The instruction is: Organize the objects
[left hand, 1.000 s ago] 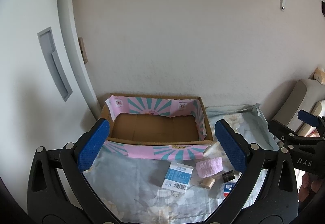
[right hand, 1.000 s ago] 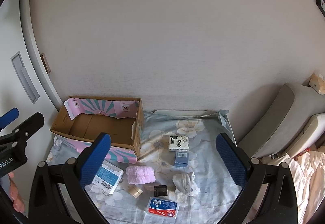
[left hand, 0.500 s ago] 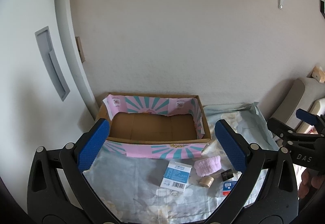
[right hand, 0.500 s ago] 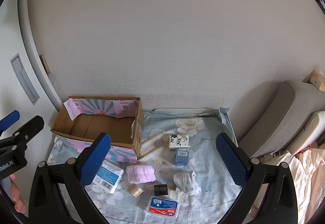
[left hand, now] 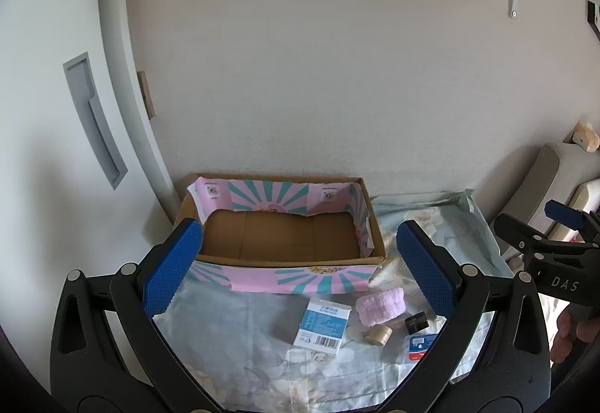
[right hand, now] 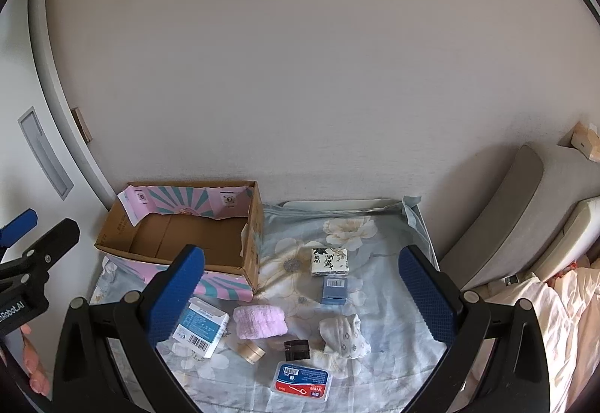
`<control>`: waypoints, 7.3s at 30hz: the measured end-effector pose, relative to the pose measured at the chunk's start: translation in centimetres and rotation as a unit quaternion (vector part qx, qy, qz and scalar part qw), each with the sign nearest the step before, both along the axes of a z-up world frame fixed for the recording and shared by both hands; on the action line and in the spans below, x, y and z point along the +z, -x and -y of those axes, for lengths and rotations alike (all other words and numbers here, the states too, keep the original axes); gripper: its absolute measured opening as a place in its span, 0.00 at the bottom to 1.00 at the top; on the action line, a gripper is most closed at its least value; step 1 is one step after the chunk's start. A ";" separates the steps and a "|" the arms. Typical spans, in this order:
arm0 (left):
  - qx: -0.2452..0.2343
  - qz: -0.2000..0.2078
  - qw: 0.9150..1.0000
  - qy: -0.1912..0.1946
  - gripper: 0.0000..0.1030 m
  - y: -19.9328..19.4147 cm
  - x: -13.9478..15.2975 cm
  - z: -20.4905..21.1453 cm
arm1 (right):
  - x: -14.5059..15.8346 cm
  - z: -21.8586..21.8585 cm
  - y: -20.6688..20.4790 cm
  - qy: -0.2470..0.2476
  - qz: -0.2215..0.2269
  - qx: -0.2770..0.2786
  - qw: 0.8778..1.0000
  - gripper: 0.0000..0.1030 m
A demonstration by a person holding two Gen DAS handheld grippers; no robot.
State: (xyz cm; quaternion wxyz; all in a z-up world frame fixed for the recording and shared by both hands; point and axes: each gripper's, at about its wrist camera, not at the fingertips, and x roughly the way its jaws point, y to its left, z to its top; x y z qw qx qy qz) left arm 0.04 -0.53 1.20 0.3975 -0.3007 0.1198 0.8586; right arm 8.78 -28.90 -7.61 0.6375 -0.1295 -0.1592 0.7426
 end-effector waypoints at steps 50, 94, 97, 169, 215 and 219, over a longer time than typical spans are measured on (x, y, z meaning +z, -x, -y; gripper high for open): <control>-0.241 0.005 0.968 0.069 1.00 1.1 -5.3 0.7 | 3.4 -2.3 -4.3 0.074 0.037 -0.036 0.996 1.00; -0.315 0.013 0.921 0.231 0.65 -3.5 -26.2 -5.4 | -6.7 -21.1 -13.7 0.384 0.081 -0.115 0.913 0.39; -0.314 0.014 0.922 0.225 0.65 -3.4 -25.4 -5.0 | -5.8 -20.7 -14.1 0.384 0.067 -0.114 0.914 0.38; -0.469 -0.018 0.858 0.209 1.00 11.1 -16.9 -19.5 | -5.2 -36.6 2.1 0.433 -0.116 -0.381 0.809 0.90; -0.505 -0.027 0.852 0.132 1.00 6.9 -4.9 -12.7 | 5.9 -26.8 6.7 0.347 -0.095 -0.397 0.844 0.90; -0.498 -0.036 0.858 0.119 1.00 5.6 -4.1 -11.0 | 7.0 -24.6 5.8 0.336 -0.092 -0.399 0.848 0.90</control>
